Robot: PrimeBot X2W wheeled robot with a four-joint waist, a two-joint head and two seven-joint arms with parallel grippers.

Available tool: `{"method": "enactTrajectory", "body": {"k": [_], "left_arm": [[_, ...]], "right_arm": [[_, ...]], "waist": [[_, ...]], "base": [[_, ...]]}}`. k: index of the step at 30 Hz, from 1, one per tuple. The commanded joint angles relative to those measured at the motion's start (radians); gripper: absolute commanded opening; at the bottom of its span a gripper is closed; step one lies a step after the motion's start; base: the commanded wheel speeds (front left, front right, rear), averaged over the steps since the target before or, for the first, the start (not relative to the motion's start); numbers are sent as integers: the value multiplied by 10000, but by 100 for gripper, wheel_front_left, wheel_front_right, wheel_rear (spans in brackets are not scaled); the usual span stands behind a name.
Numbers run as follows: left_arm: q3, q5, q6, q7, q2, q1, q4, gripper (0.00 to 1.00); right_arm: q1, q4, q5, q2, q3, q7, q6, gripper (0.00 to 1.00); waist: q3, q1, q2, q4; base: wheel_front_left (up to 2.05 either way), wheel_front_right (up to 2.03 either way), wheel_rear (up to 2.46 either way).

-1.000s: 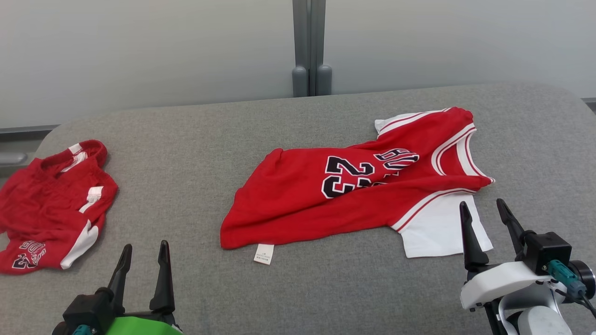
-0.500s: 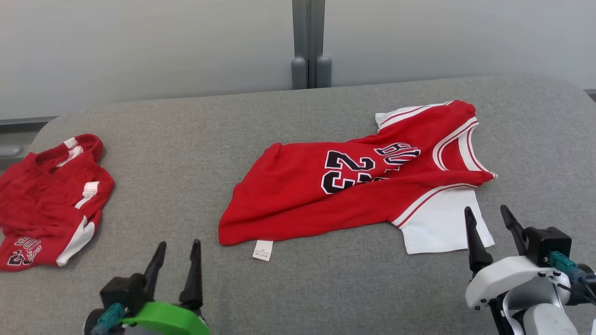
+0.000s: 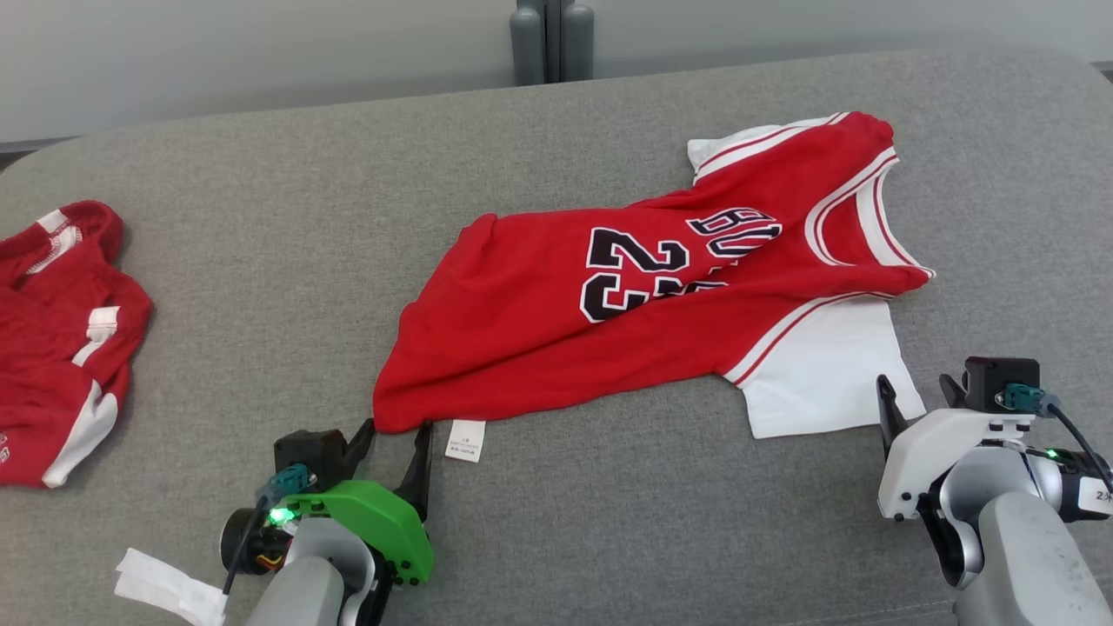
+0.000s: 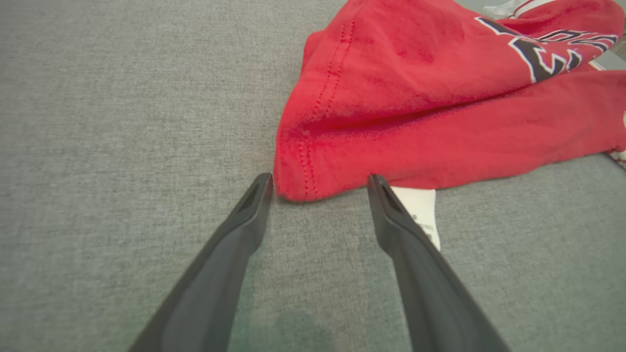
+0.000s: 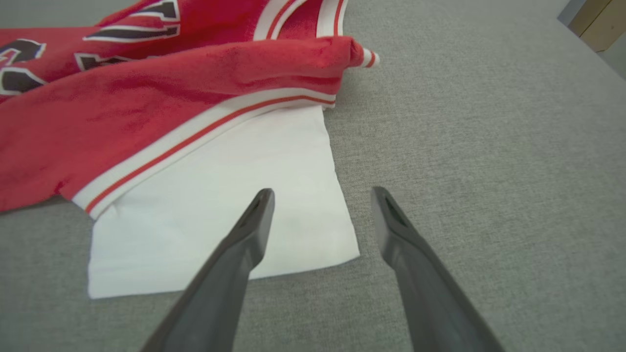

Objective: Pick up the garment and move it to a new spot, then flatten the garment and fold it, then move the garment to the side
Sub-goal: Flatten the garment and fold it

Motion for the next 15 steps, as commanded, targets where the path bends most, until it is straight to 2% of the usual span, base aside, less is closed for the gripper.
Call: {"method": "enactTrajectory", "body": {"k": [1, 7, 15], "left_arm": [[-13, -164, 13, -95, 1, -279, 215, 100], [-146, -329, -4, -369, -56, -711, 1085, 100], [-301, -580, 18, -624, -57, -1058, 1821, 100]], "right_arm": [[-228, 189, -139, -61, -68, 50, -18, 100], [-626, 1199, -301, -31, -344, 276, -18, 100], [-680, 2123, 76, 108, 452, 422, 31, 100]], "waist": [[330, 0, 0, -105], [558, 0, 0, 18], [617, 0, 0, 126]], "base": [[0, 0, 0], [0, 0, 0], [0, 0, 0]]}}
